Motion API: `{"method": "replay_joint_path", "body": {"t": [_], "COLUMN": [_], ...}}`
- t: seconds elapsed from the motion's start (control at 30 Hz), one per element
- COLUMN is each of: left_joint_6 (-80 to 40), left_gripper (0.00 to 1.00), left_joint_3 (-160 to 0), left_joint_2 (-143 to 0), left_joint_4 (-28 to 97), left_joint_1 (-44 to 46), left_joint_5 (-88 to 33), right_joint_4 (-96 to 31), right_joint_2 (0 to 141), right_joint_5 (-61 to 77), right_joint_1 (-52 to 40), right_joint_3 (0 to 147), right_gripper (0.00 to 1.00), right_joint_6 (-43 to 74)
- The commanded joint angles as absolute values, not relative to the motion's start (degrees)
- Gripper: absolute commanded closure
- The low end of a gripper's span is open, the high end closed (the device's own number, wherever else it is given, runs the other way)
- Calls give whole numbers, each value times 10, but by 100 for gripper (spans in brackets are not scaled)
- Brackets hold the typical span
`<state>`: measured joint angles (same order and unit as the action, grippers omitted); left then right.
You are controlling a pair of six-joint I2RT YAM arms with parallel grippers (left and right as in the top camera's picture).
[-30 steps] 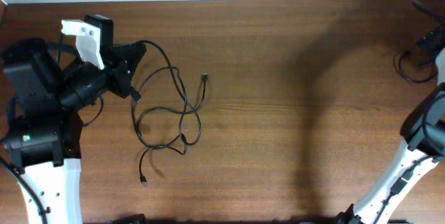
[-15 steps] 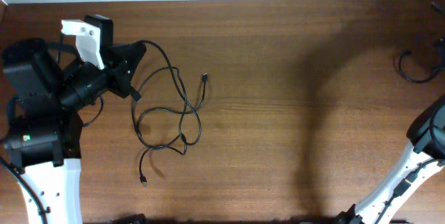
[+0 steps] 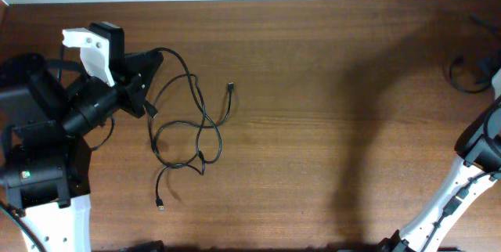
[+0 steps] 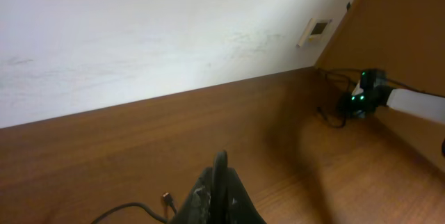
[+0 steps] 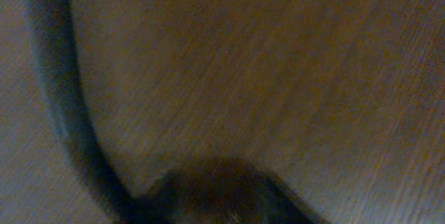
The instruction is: Untangle cables
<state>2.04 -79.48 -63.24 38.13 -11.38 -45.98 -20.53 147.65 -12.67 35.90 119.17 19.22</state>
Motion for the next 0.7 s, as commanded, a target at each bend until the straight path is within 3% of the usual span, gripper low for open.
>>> {"method": "replay_joint_path", "body": {"t": [0.0, 0.23, 0.67], "left_joint_6": [13, 13, 49], "left_gripper": [98, 98, 99], "left_joint_3": [-801, -801, -801], "left_joint_2": [-620, -621, -621], "left_joint_4": [378, 393, 441], "left_joint_1": [-112, -112, -112], "left_joint_5": [-455, -426, -379], "right_joint_4": [-222, -334, -617], "right_joint_2": [1489, 1427, 1382], "right_joint_5": [-111, -111, -141], "right_joint_1": [355, 311, 131], "right_joint_3": [1198, 1279, 1615], "right_gripper": [96, 96, 96], "right_joint_6": [188, 137, 95]}}
